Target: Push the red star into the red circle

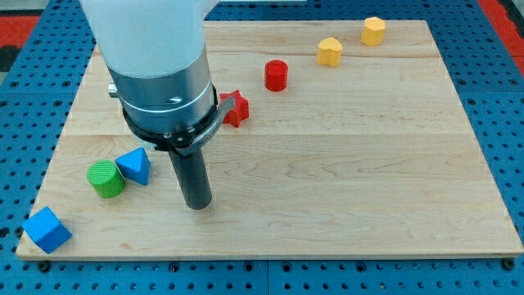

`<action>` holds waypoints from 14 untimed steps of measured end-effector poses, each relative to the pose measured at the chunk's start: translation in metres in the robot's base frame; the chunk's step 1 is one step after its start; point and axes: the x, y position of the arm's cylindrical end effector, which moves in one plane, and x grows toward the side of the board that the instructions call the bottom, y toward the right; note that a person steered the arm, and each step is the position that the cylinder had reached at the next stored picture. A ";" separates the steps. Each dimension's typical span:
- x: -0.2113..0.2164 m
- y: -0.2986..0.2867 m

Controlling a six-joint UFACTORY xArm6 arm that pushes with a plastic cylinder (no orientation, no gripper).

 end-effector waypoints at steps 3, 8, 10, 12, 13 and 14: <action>0.000 0.006; -0.119 0.013; -0.196 0.092; -0.180 0.116; -0.182 0.116; -0.182 0.116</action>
